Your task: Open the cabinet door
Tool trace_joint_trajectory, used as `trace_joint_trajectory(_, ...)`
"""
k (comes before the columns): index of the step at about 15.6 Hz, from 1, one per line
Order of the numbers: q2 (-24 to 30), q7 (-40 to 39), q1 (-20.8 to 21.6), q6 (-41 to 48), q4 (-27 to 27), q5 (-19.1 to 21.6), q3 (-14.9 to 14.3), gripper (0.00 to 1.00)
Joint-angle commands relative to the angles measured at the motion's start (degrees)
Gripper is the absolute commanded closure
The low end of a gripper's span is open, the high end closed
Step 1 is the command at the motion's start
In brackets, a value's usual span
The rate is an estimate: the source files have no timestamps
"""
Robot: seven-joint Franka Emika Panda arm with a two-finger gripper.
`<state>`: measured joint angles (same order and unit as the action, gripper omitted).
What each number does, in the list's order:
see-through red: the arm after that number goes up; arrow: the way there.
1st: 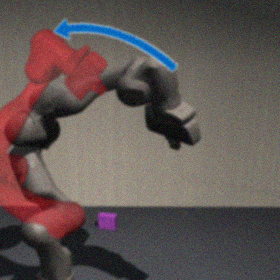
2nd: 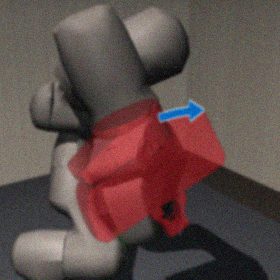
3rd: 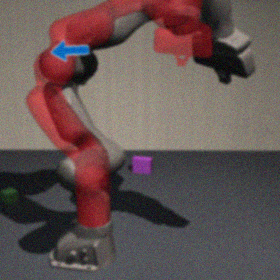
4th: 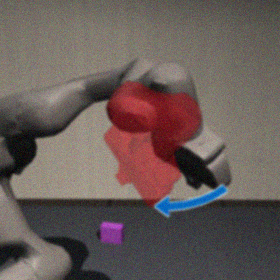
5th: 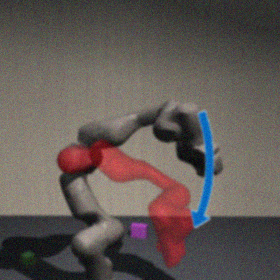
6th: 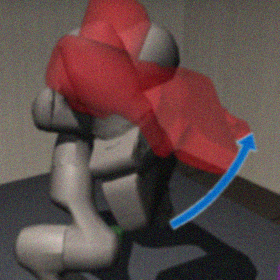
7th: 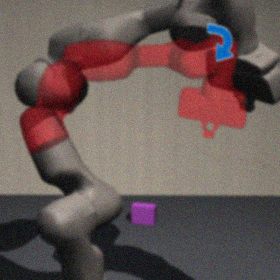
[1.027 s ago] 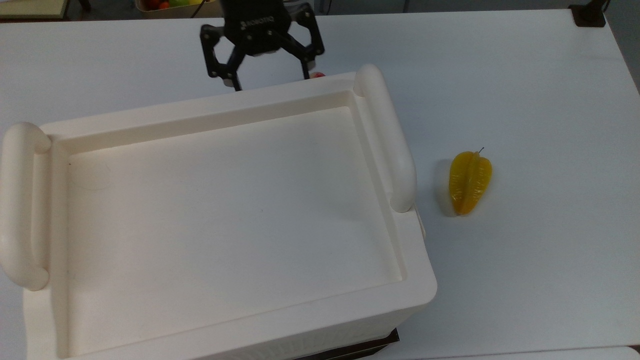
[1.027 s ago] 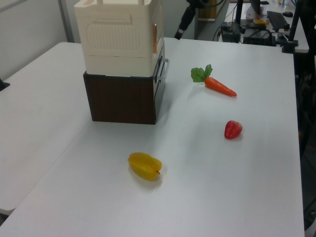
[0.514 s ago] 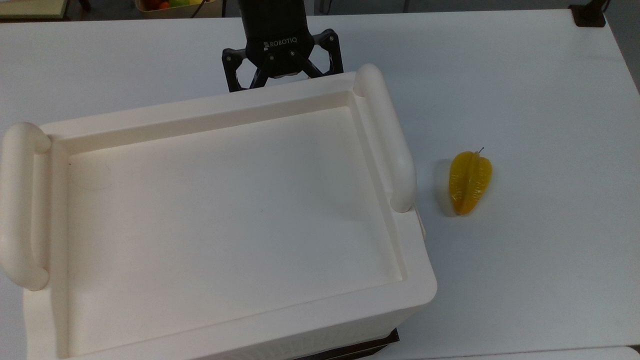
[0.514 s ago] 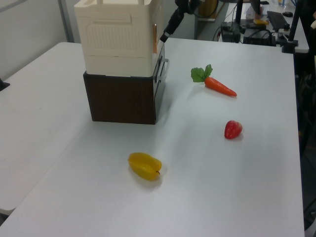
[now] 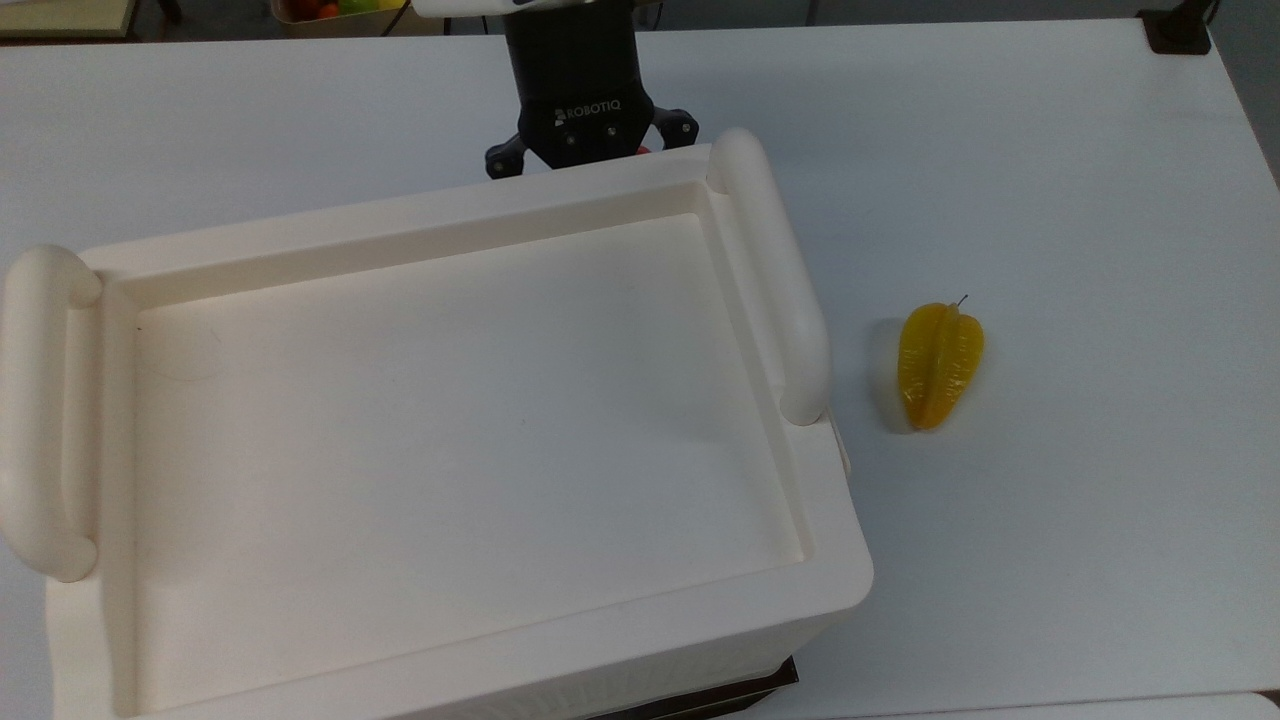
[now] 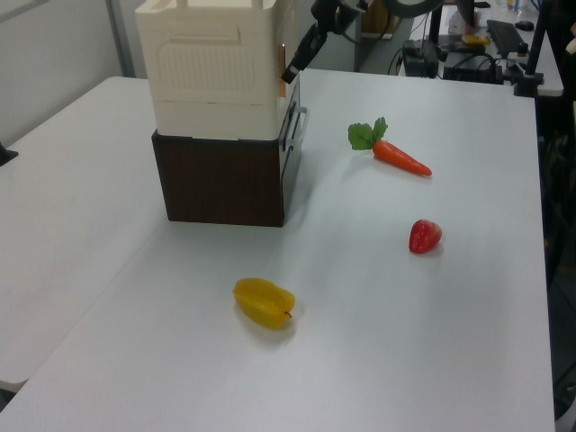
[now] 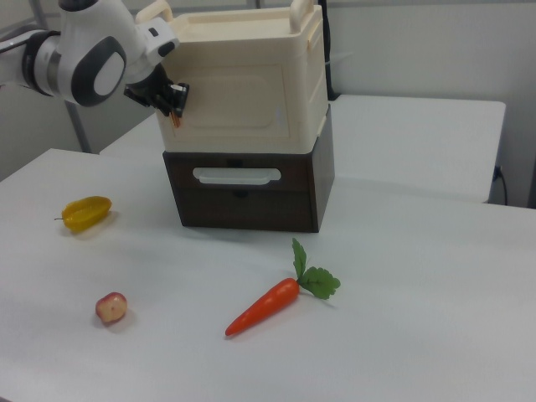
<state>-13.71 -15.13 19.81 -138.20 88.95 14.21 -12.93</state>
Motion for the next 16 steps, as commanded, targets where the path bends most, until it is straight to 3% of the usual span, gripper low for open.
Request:
trace_joint_trajectory(1, -0.44, 0.45, 1.28, -1.28, -0.35, 0.47, -0.70, 0.85)
trace_joint_trajectory(6, -0.35, 0.45, 1.28, -1.20, -0.27, -0.05, -0.70, 1.00)
trace_joint_trajectory(11, 0.18, 0.45, 1.37, 0.90, 0.26, 0.73, -0.70, 1.00)
trace_joint_trajectory(16, 3.16, 0.45, 0.67, 10.91, 0.43, 0.74, -0.87, 1.00)
